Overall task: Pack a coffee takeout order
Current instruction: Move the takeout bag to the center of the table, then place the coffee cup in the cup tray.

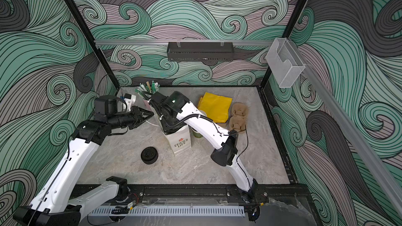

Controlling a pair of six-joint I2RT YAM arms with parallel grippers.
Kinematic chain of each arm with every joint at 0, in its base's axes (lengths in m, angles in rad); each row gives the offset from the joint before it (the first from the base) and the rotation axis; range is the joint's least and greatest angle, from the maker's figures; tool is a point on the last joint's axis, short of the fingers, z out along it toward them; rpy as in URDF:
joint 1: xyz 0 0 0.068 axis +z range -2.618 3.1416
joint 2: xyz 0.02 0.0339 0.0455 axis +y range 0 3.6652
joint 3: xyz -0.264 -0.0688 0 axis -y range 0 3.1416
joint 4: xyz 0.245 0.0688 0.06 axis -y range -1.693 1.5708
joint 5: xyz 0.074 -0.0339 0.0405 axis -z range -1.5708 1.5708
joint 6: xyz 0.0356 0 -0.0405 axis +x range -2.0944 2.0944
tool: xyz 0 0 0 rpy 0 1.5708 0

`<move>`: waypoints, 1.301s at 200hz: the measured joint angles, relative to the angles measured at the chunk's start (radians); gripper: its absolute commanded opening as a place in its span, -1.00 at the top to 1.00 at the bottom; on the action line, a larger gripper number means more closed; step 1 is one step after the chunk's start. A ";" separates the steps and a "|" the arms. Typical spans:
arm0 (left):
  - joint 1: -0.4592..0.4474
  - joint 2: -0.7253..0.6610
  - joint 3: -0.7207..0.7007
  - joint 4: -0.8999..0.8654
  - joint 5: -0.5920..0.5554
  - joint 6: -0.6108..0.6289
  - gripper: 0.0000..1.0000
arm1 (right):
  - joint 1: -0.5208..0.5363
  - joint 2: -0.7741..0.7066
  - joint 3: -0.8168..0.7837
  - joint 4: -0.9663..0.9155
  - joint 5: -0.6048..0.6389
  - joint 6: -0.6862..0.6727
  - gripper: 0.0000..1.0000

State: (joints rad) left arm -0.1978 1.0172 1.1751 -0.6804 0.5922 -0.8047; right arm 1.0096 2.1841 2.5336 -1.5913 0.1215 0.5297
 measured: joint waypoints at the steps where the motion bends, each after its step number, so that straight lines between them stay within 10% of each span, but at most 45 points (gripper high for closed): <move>1: 0.000 0.000 0.000 0.000 0.000 -0.001 0.48 | 0.000 0.001 0.000 0.000 0.000 0.000 -0.15; 260: 0.000 0.013 0.003 -0.040 -0.061 0.037 0.72 | -0.021 0.055 -0.040 0.006 -0.047 -0.002 -0.15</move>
State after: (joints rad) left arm -0.1978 1.0306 1.1786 -0.7208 0.5308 -0.7681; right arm 0.9882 2.2391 2.4939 -1.5852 0.0742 0.5274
